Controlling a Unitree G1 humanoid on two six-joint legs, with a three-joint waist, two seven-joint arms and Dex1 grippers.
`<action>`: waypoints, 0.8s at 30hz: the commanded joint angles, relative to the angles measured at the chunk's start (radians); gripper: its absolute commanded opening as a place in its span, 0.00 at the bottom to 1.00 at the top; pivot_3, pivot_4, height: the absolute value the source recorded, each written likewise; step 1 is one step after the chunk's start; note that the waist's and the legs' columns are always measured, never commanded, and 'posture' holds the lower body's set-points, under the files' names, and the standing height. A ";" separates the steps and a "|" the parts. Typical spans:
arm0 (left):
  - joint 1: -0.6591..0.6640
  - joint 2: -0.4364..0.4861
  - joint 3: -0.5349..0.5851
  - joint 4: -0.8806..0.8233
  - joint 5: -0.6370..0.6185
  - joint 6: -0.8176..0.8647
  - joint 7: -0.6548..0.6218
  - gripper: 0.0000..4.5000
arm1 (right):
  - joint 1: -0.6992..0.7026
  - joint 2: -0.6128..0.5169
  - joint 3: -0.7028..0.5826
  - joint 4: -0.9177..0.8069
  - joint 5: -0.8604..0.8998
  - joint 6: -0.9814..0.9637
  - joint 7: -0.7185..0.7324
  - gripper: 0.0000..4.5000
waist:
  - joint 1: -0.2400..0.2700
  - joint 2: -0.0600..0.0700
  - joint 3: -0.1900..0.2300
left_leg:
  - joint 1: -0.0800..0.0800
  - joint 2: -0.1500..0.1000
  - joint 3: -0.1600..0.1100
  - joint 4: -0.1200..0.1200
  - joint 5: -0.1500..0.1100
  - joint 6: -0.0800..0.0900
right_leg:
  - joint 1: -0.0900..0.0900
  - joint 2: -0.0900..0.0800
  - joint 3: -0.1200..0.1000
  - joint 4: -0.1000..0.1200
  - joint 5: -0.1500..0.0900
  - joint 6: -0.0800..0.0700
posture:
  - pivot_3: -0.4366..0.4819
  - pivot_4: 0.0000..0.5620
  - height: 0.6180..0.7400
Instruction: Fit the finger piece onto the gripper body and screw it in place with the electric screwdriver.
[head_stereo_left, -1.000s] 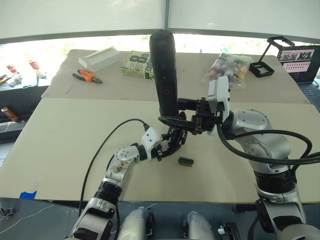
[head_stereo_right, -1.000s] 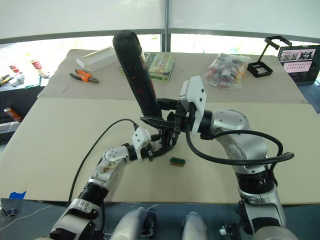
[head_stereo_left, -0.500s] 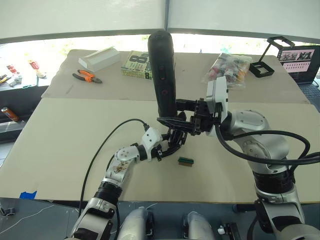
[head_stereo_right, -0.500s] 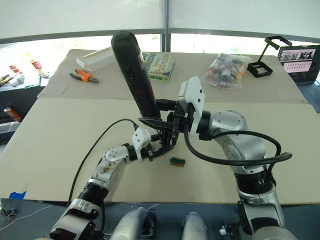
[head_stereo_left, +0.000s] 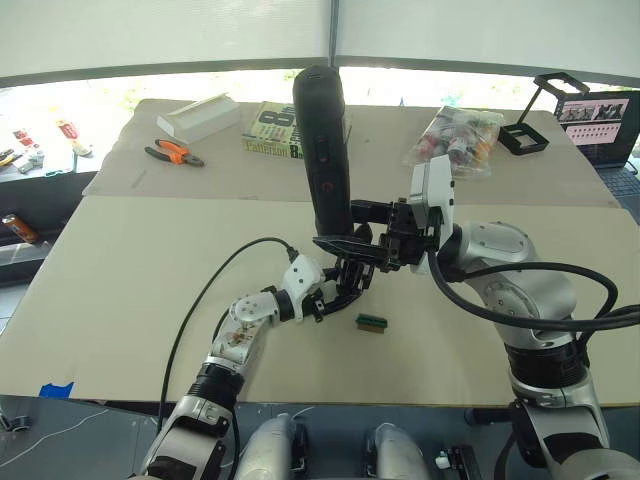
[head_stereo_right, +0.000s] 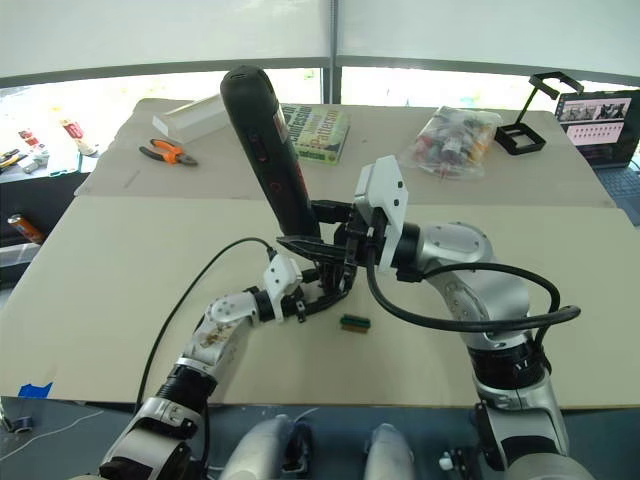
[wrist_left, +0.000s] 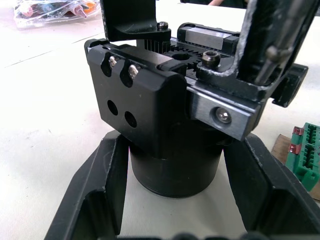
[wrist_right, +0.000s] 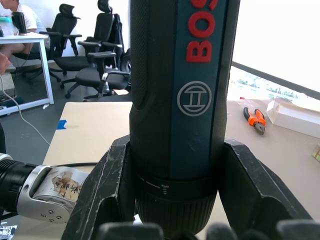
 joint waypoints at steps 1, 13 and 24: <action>0.027 -0.006 -0.040 0.039 0.017 0.039 -0.014 0.51 | -0.002 -0.001 -0.027 0.005 -0.013 -0.037 -0.011 0.42 | 0.000 0.000 0.000 | 0.000 0.000 0.000 0.000 0.000 0.000 | 0.000 0.000 0.000 0.000 0.000 0.000 | 0.48 0.27 1.00; 0.019 -0.004 -0.040 0.043 0.018 0.038 -0.018 0.51 | 0.034 -0.003 -0.031 0.055 -0.018 -0.053 -0.031 0.42 | 0.000 0.000 -0.001 | 0.001 0.000 0.000 0.000 0.000 0.000 | 0.001 0.000 0.000 0.000 0.000 0.000 | 0.48 0.27 1.00; 0.014 -0.003 -0.039 0.047 0.017 0.036 -0.017 0.51 | 0.101 0.010 -0.001 0.051 -0.031 -0.039 -0.067 0.42 | 0.001 0.000 -0.004 | 0.004 0.000 -0.001 -0.001 0.000 0.000 | 0.001 0.000 0.000 -0.001 0.000 0.000 | 0.48 0.27 1.00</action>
